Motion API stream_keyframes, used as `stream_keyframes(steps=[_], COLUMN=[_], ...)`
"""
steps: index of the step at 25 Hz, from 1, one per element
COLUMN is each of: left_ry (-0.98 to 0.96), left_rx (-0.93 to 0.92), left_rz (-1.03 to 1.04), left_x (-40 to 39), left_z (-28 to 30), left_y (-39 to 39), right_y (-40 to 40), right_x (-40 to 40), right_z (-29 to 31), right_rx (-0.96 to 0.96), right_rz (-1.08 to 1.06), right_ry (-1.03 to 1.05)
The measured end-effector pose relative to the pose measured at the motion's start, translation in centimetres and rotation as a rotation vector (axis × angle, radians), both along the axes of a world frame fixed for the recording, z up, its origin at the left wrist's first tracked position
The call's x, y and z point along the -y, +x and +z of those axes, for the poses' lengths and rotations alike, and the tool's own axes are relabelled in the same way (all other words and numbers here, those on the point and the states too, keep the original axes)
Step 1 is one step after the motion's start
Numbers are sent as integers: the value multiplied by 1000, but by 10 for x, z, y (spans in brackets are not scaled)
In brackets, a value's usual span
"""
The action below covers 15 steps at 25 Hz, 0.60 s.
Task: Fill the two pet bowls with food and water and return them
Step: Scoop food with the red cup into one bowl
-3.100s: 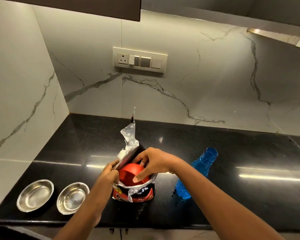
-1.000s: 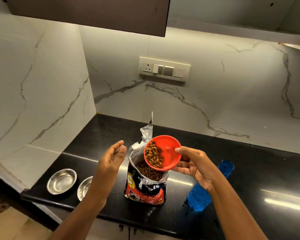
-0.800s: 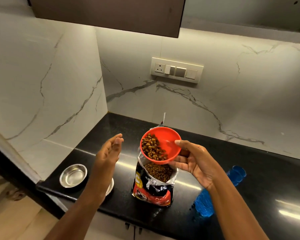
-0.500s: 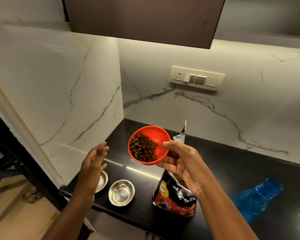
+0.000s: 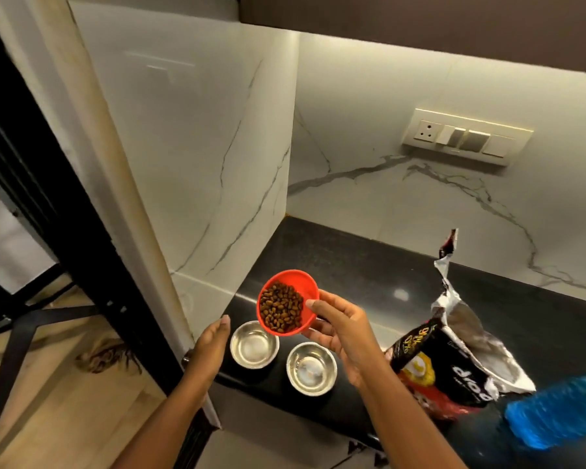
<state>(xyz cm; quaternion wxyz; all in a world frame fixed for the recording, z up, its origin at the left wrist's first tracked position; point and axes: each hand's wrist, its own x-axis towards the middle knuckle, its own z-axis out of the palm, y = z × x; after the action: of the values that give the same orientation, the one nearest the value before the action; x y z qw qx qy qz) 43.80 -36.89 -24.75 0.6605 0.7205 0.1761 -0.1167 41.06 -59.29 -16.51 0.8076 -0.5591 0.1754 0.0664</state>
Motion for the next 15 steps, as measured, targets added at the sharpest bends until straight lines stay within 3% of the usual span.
stream_keyframes(steps=[7,12,15], left_ry=[3,-47,-44], left_rx=[-154,-185,-194], left_rz=[-77,-80,-105], left_x=[-18,-15,-16], left_z=[-40,-38,-38], left_y=[10,13,13], right_y=[28,36,34], right_x=[-41,-70,-80], right_z=[-70,-98,-100], right_rx=[-54,48,64], right_rz=[-63,58,194], right_ry=[-316,-909,-1077])
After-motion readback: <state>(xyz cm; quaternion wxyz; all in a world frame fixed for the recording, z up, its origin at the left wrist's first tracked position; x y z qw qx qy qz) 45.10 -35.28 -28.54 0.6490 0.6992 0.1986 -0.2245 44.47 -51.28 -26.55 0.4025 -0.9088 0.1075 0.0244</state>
